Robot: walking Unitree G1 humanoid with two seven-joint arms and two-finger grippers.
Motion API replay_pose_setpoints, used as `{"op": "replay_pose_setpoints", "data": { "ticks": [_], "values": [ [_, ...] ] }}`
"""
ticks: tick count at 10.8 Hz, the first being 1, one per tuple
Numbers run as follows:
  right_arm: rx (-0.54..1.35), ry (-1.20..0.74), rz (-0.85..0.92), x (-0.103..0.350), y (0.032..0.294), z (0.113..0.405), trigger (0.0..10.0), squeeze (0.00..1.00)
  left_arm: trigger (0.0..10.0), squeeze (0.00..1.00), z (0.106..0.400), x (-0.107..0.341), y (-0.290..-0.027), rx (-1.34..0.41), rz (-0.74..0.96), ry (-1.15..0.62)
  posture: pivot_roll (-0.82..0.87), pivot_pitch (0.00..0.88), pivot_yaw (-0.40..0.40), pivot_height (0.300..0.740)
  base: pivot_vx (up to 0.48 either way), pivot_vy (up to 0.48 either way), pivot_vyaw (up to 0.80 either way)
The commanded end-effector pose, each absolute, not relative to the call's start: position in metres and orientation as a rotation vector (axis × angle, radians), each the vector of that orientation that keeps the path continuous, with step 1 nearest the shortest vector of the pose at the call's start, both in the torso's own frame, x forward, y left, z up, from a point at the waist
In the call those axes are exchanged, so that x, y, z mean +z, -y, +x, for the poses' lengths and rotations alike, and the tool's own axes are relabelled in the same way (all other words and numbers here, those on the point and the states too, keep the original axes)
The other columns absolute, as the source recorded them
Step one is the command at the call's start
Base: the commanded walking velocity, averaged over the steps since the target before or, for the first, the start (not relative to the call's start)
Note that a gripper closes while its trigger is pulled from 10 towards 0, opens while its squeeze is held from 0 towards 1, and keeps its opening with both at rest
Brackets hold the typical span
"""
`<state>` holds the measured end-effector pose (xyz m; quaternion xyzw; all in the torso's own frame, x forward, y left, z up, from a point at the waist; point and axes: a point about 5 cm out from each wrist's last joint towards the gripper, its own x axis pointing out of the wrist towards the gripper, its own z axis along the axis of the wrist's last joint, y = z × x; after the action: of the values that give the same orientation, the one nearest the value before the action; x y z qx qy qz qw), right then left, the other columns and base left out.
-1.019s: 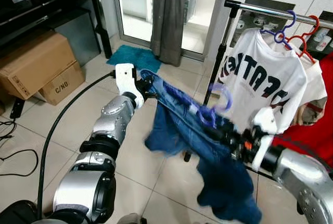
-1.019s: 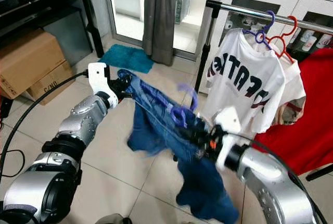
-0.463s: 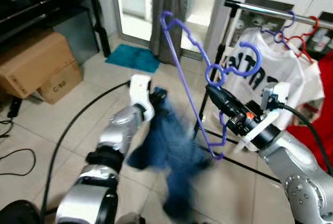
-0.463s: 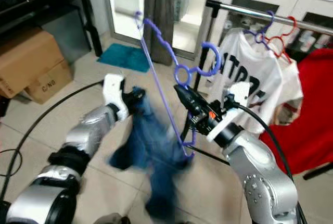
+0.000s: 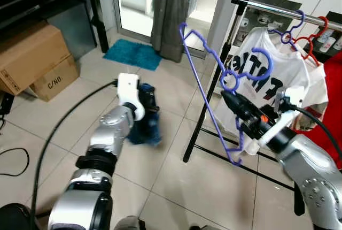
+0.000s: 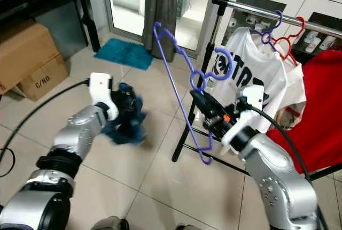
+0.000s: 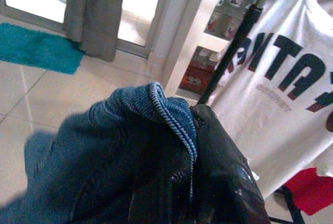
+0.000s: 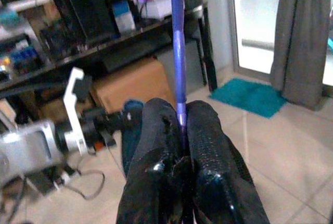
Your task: Hang hanger
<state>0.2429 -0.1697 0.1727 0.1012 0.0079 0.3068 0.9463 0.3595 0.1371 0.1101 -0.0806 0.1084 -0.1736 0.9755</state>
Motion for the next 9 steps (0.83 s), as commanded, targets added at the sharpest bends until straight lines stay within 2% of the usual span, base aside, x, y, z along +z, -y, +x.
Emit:
{"op": "replay_pose_setpoints", "data": {
  "ticks": [1, 4, 6, 8, 9],
  "values": [
    [0.619, -0.045, 0.165, 0.171, 0.176, 0.241, 0.0, 0.00, 0.0, 0.00, 0.361, 0.115, -0.135, -0.355, -0.132, -0.192, -0.01, 0.054, -0.071, 0.740, 0.000, 0.000, 0.00],
    [0.659, -0.130, 0.051, 0.164, 0.186, 0.232, 0.0, 0.00, 0.0, 0.00, 0.363, 0.116, -0.141, -0.310, -0.066, -0.187, -0.01, 0.056, -0.071, 0.740, 0.000, 0.000, 0.00],
    [0.711, -0.149, 0.024, 0.170, 0.208, 0.219, 0.0, 0.00, 0.0, 0.00, 0.360, 0.105, -0.151, -0.265, -0.021, -0.234, -0.02, 0.063, -0.073, 0.740, 0.000, 0.000, 0.00],
    [0.619, -0.163, -0.019, 0.173, 0.234, 0.221, 0.0, 0.00, 0.0, 0.00, 0.351, 0.090, -0.145, -0.343, 0.047, -0.277, -0.02, 0.060, -0.058, 0.740, 0.000, 0.000, 0.00],
    [0.505, -0.175, -0.020, 0.172, 0.249, 0.224, 0.0, 0.00, 0.0, 0.00, 0.345, 0.090, -0.138, -0.395, 0.053, -0.246, -0.02, 0.060, -0.053, 0.740, 0.000, 0.000, 0.00]
  ]
}}
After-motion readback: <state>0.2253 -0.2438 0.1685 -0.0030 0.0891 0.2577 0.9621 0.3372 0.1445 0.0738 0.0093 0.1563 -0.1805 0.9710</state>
